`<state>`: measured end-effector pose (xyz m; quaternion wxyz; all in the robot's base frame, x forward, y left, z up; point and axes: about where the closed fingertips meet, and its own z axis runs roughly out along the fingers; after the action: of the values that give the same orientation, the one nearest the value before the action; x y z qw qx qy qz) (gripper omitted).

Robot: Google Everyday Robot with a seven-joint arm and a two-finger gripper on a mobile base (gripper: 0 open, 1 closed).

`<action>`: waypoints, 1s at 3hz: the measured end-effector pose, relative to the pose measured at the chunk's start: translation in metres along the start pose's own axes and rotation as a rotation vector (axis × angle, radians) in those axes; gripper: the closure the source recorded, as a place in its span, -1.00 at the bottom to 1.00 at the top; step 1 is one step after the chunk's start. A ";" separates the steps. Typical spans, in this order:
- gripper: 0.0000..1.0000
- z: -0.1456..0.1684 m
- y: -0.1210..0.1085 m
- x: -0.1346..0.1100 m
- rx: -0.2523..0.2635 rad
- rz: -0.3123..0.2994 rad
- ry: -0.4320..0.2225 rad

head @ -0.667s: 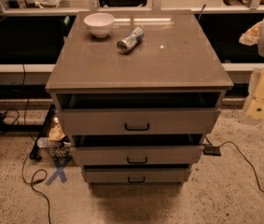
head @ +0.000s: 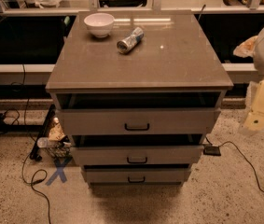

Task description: Open middle drawer

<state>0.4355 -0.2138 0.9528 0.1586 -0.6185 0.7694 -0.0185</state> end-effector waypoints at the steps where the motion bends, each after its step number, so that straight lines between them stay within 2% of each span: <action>1: -1.00 0.046 0.013 0.004 -0.072 -0.054 -0.046; 2: -1.00 0.106 0.026 0.015 -0.165 -0.079 -0.100; 3: -1.00 0.106 0.026 0.015 -0.165 -0.079 -0.100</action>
Offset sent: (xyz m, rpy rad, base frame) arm 0.0023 0.0104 -0.1768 0.1796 0.1999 0.1860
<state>0.4363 -0.2038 0.8429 0.1445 -0.6596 0.7343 0.0696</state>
